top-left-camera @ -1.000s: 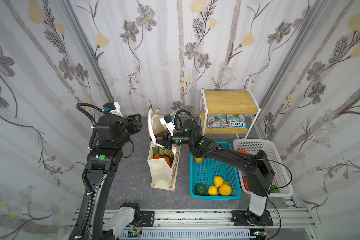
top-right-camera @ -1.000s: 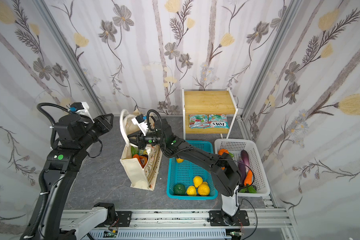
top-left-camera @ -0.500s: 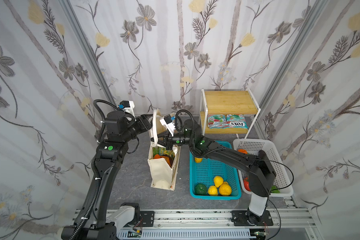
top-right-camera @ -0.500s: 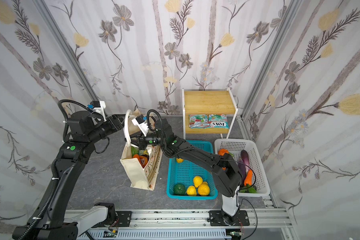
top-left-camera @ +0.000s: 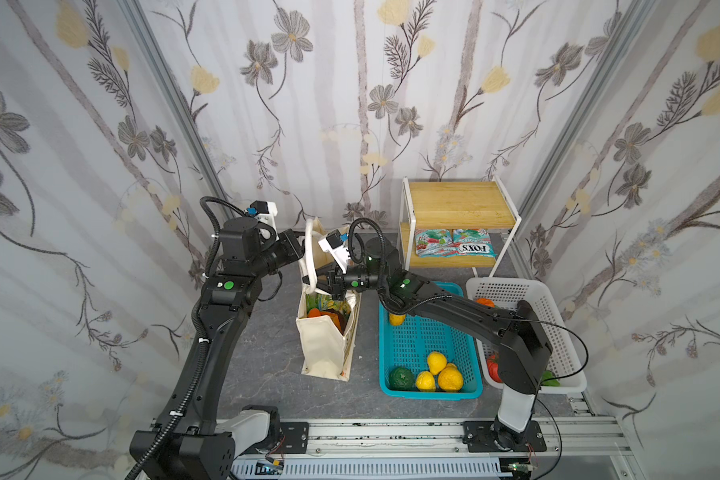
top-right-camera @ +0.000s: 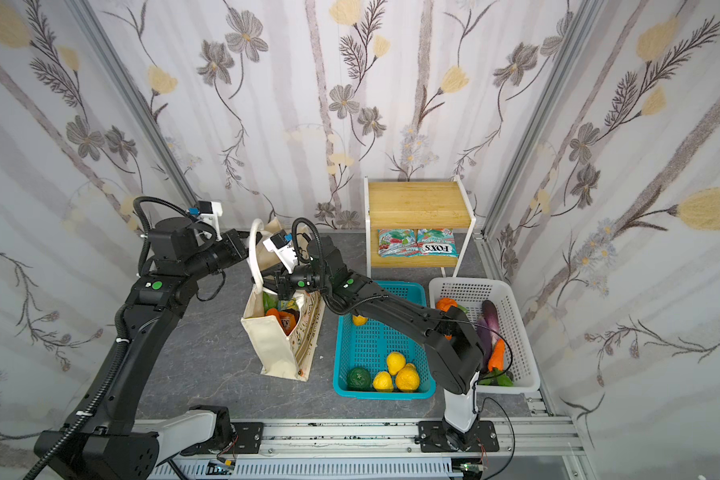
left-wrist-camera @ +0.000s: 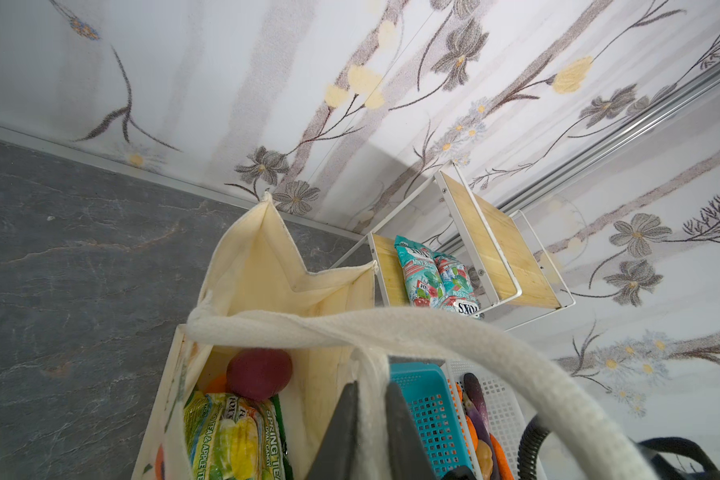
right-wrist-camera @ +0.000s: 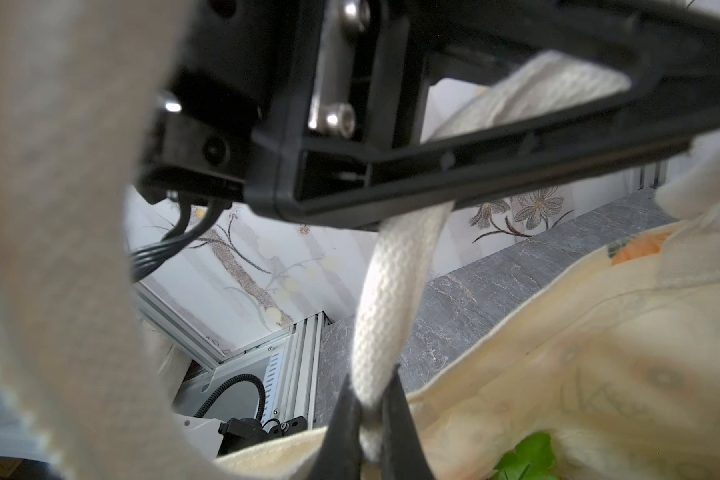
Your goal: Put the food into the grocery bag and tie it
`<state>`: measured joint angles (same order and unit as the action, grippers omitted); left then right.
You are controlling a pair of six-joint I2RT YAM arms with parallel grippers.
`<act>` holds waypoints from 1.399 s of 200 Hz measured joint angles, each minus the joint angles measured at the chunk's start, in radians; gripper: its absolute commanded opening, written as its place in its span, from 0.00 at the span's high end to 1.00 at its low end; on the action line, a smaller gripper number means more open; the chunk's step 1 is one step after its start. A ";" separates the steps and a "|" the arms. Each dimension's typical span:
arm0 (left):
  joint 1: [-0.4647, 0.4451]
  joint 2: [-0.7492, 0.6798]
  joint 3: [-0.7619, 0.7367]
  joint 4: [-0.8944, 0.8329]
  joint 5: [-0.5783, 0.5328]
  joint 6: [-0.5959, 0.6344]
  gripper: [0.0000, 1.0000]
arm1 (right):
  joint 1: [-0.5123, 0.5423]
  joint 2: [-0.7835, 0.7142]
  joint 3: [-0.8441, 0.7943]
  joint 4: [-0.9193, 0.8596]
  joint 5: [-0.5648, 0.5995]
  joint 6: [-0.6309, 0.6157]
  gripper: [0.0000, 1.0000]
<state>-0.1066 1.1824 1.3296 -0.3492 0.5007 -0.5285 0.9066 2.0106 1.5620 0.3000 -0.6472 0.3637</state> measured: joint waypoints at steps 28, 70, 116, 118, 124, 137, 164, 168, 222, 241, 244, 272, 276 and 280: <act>-0.001 0.000 0.035 -0.009 0.014 -0.017 1.00 | -0.008 -0.032 -0.003 -0.011 0.003 -0.009 0.80; -0.003 -0.001 0.063 -0.018 0.019 -0.047 1.00 | -0.033 -0.103 -0.060 -0.014 0.027 -0.023 0.43; -0.006 -0.009 0.063 -0.023 0.020 -0.077 1.00 | -0.092 -0.195 -0.172 0.034 0.110 -0.053 0.41; -0.006 -0.009 0.063 -0.023 0.020 -0.078 1.00 | -0.097 -0.196 -0.175 0.039 0.111 -0.055 0.41; -0.008 -0.010 0.063 -0.023 0.020 -0.080 1.00 | -0.111 -0.196 -0.184 0.050 0.119 -0.060 0.40; -0.008 -0.013 0.066 -0.026 0.024 -0.084 1.00 | -0.138 -0.189 -0.204 0.077 0.138 -0.072 0.40; -0.011 -0.015 0.069 -0.027 0.025 -0.101 1.00 | -0.139 -0.158 -0.192 0.073 0.131 -0.158 0.48; -0.012 -0.015 0.069 -0.027 0.025 -0.105 1.00 | -0.137 -0.153 -0.184 0.069 0.131 -0.174 0.51; -0.044 -0.015 0.057 -0.015 0.023 -0.138 1.00 | -0.096 -0.041 0.000 -0.031 0.153 -0.441 0.72; -0.050 -0.014 0.057 -0.007 0.016 -0.156 1.00 | -0.096 -0.002 0.032 -0.076 0.106 -0.513 0.67; -0.050 -0.014 0.057 -0.006 0.016 -0.158 1.00 | -0.097 0.000 0.032 -0.081 0.095 -0.524 0.66; -0.051 -0.008 0.057 0.005 0.016 -0.180 1.00 | -0.098 0.006 0.034 -0.088 0.010 -0.594 0.59; -0.051 -0.008 0.057 0.007 0.016 -0.184 1.00 | -0.097 0.009 0.037 -0.093 -0.002 -0.607 0.59; -0.051 -0.007 0.057 0.008 0.016 -0.187 1.00 | -0.096 0.011 0.042 -0.100 -0.012 -0.615 0.59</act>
<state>-0.1581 1.1755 1.3869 -0.3412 0.5163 -0.7158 0.8104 2.0220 1.6035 0.2001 -0.6590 -0.2516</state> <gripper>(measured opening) 0.078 0.407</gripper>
